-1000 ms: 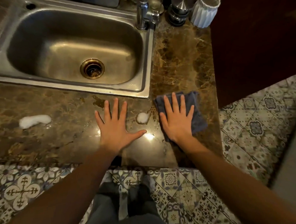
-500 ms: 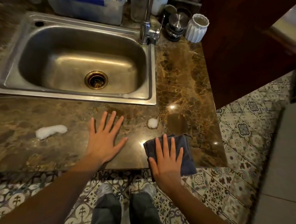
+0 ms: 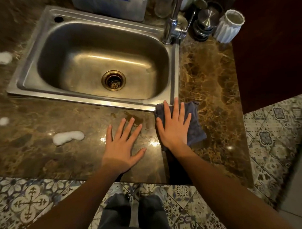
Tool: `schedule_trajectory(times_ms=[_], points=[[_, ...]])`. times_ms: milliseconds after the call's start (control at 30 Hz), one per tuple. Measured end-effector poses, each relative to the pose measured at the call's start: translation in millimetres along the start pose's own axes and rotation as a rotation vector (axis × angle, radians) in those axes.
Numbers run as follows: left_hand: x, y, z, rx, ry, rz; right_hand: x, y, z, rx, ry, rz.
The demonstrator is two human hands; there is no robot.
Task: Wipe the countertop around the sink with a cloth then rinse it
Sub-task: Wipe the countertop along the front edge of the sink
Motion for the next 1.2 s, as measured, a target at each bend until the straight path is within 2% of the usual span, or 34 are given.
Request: schedule_trajectory(times_ms=[167,333,467,567,767,1000,1067,1200], points=[[1,0,0,0.002,0.004,0.001,17,-8,1,0.054,0.015,0.004],[1,1,-1,0.0,-0.004,-0.01,90,-42,1,0.062,0.107,0.04],[3,-1,-1,-0.006,-0.009,-0.005,145,-65,-12,0.124,0.05,0.049],[3,-1,-1,-0.007,-0.012,-0.003,154,-67,-22,0.11,-0.016,0.064],[3,-3,-1,-0.015,-0.014,0.014,102,-38,-37,-0.08,-0.259,0.018],[-2,-3,1,-0.011,-0.006,0.026,3,9,-53,-0.277,-0.387,-0.126],[-2,-3,1,-0.002,-0.002,0.017,-24,21,-44,-0.293,-0.363,-0.136],[1,-1,0,0.006,-0.002,-0.001,-43,26,-14,-0.13,-0.154,-0.09]])
Point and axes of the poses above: each hand's wrist, its own x-axis away from the middle knuckle, its own y-axis out of the back of the hand, z = x × y, the point moved 6 cm from there along -x, towards the middle knuckle, and after that the axes turned 15 degrees about z, right-handed, at the moved point
